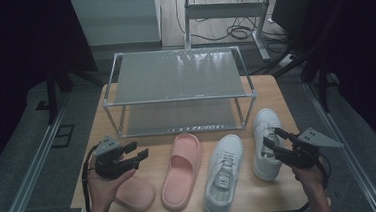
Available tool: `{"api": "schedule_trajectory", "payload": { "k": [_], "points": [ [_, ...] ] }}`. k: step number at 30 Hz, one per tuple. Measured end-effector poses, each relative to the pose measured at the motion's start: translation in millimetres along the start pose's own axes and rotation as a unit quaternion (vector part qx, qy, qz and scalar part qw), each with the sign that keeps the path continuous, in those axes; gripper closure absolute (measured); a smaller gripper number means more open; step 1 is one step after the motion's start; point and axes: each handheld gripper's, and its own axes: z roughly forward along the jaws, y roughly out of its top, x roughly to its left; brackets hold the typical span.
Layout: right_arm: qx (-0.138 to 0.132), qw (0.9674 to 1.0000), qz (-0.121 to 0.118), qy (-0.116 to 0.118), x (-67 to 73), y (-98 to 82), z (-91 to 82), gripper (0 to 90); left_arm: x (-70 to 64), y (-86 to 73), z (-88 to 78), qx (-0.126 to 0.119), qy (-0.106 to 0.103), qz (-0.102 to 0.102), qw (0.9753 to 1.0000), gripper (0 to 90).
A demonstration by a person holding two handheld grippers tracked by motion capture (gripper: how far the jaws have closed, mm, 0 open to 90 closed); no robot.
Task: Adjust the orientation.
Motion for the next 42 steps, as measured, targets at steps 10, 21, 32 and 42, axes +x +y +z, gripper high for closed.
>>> {"api": "schedule_trajectory", "payload": {
  "k": [10,21,32,42],
  "points": [
    [0.009,0.9997,0.005,0.022,-4.5,-2.8,-3.3,46.5,-0.7,-6.5,3.3,0.013,-0.017,0.011,0.9997,47.2],
    [0.02,0.9996,-0.005,0.02,6.6,-0.9,8.0,45.4,-1.2,-9.7,-10.8,0.008,-0.027,0.009,0.9996,79.4],
    [0.024,0.9997,-0.003,0.011,7.0,-4.7,8.7,44.8,2.6,-11.7,-10.3,0.016,-0.022,0.005,0.9996,90.0],
    [0.018,0.9997,0.006,0.014,7.5,-4.3,3.1,44.7,18.1,-22.7,-33.2,0.005,0.003,-0.038,0.9993,90.0]
  ]
}}
